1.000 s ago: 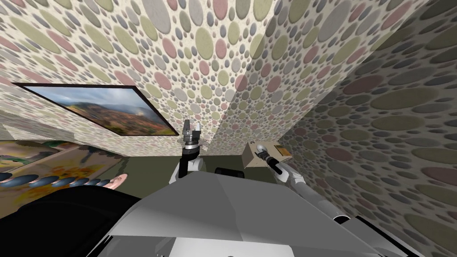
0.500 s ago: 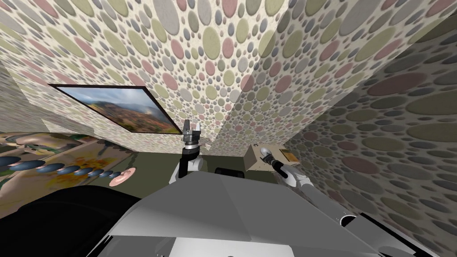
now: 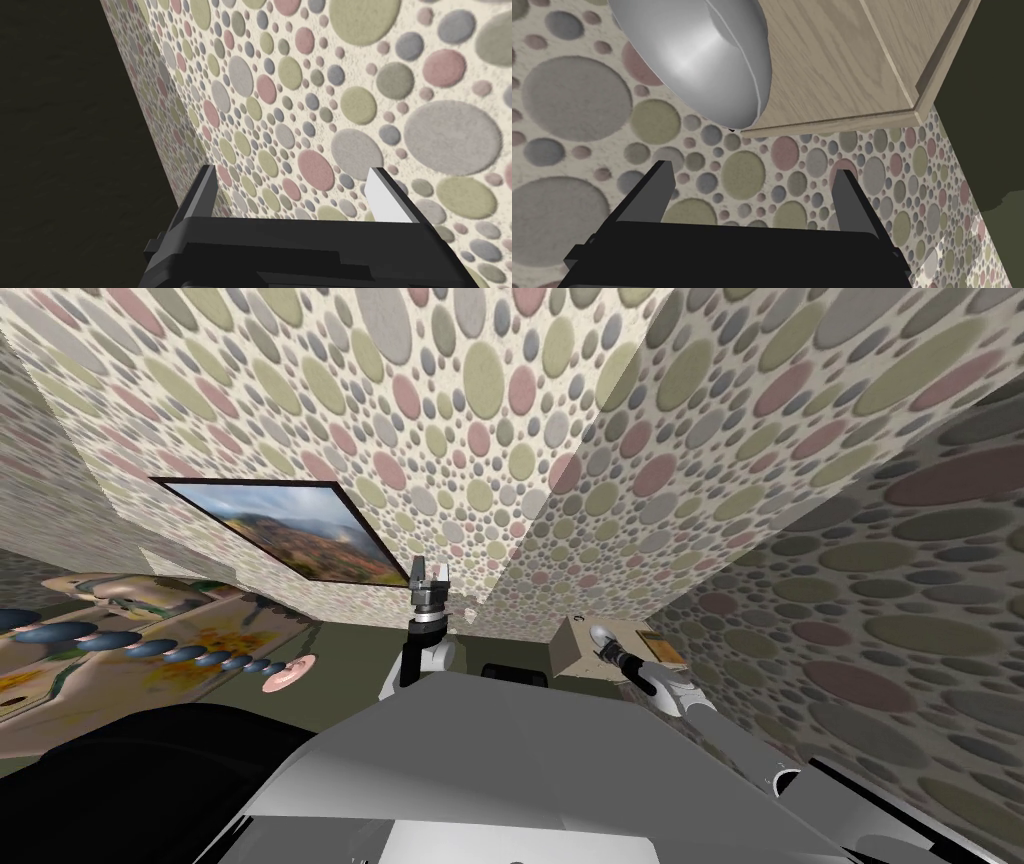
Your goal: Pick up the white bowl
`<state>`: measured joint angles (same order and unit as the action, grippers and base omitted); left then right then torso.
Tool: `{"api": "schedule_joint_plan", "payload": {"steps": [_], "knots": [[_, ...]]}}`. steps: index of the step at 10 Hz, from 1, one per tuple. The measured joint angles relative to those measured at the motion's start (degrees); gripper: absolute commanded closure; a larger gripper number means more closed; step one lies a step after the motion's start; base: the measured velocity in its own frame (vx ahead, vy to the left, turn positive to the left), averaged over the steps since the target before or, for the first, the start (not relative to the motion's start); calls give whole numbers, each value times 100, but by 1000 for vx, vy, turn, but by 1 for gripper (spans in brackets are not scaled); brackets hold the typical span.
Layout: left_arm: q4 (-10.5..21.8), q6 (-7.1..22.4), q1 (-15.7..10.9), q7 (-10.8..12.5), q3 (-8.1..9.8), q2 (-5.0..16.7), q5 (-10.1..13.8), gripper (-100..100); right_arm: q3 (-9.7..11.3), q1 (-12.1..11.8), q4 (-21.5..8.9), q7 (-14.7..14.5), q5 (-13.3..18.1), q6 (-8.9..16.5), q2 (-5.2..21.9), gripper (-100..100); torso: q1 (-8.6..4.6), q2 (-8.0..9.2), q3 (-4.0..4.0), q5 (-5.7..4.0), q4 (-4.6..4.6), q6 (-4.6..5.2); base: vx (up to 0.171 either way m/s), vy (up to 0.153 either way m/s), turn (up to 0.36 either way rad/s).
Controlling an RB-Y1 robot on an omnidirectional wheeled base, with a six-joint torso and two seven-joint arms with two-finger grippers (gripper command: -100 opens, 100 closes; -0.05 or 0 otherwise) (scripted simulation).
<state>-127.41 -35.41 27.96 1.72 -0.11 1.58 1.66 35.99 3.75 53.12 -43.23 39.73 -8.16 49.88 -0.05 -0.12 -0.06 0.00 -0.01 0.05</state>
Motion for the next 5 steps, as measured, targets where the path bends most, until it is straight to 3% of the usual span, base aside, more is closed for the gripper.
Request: {"api": "schedule_joint_plan", "payload": {"steps": [2, 4, 5], "knots": [[0, 0, 0, 0, 0, 0, 0, 0, -62, 79, -595, -344, 186, -207, -105, -100, 0, -2, -1, 0, -1, 0, 51, 1, 80], [0, 0, 0, 0, 0, 0, 0, 0, 236, 128, -688, -381, 301, -126, 36, -100, 3, -1, -1, 1, 0, 0, 57, 3, 122], [0, 0, 0, 0, 0, 0, 0, 0, 363, 235, -963, -471, 413, -172, 40, -100, 0, -6, -4, 0, -1, -1, 87, -1, 129]]}}
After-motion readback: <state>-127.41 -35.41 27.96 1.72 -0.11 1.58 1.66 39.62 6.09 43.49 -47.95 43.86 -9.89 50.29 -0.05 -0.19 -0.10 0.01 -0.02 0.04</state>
